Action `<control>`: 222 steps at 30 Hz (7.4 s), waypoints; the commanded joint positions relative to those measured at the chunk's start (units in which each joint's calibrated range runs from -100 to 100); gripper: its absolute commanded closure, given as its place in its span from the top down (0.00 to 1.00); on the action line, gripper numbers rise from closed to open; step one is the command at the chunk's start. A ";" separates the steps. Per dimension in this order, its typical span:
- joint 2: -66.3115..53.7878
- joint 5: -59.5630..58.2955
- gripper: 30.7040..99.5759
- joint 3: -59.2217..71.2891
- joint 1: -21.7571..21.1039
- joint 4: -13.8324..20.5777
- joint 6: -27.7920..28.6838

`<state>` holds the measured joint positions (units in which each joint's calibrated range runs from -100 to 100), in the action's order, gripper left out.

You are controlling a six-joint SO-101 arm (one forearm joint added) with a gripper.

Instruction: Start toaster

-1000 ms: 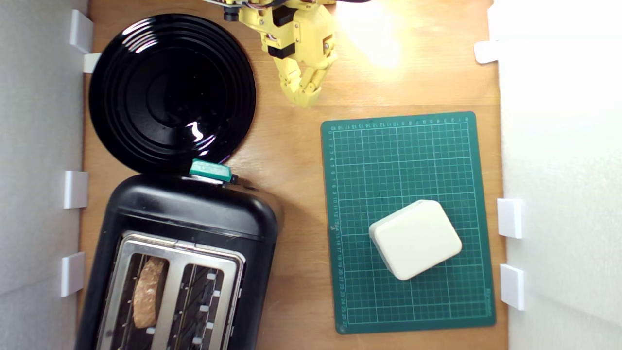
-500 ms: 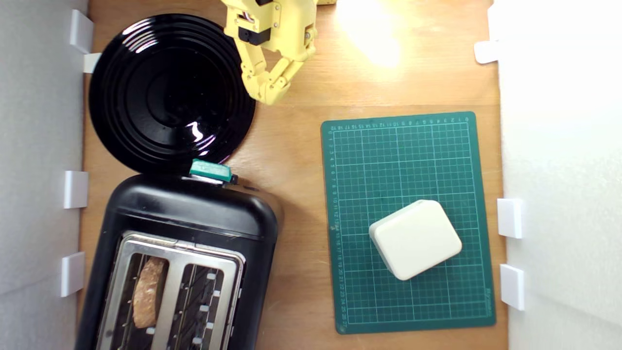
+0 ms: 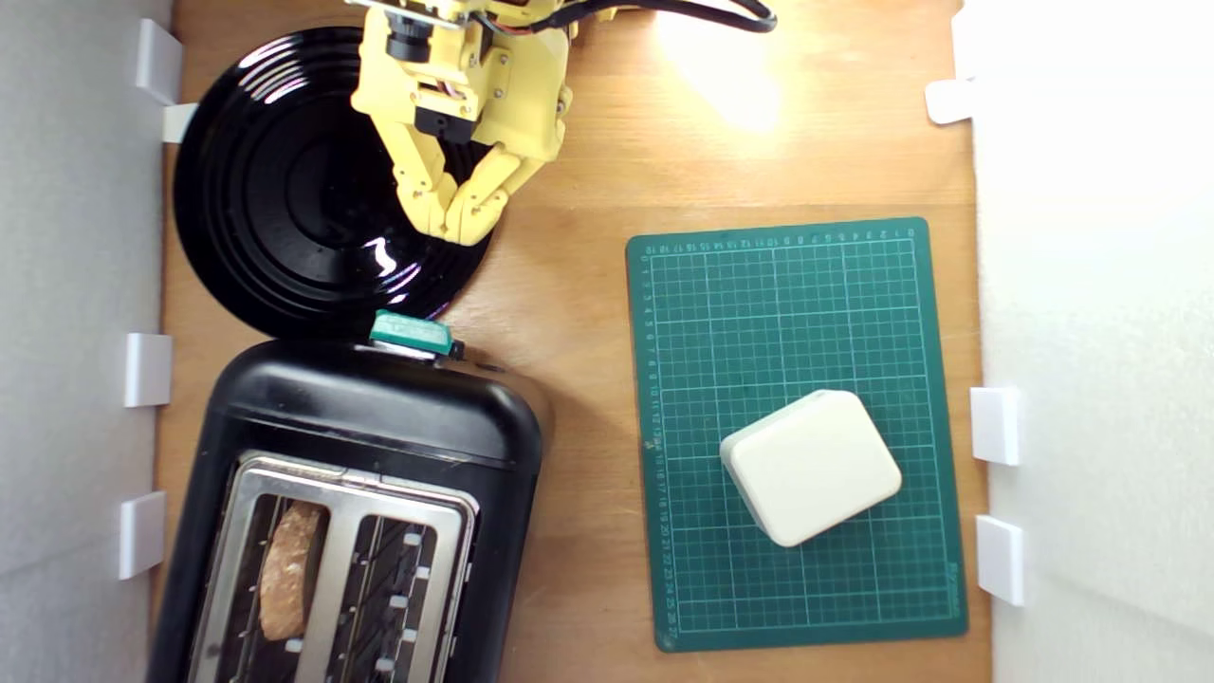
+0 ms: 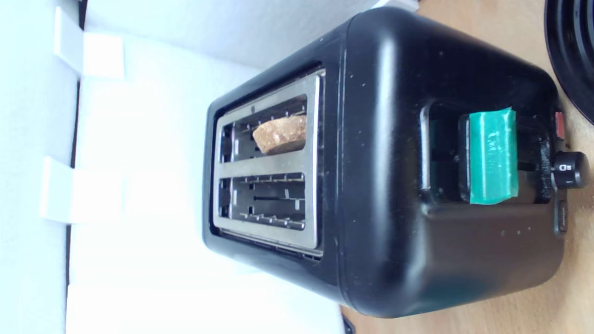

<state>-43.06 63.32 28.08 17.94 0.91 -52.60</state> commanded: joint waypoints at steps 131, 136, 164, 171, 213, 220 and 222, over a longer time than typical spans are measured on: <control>53.38 -25.67 0.01 7.22 -0.48 11.28 15.25; 53.55 -25.67 0.01 7.13 -1.27 11.28 15.40; 44.23 -14.63 0.01 -14.86 -4.76 11.28 17.29; 36.23 -14.71 0.01 -14.68 -4.84 10.25 16.92; -31.63 -14.88 0.01 38.48 -12.54 -7.01 25.42; -42.29 -14.80 0.01 52.02 -12.54 -7.01 26.57; -45.12 -14.80 0.01 54.84 -12.54 -7.01 27.72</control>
<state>-83.83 48.60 80.44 5.02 -5.63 -26.15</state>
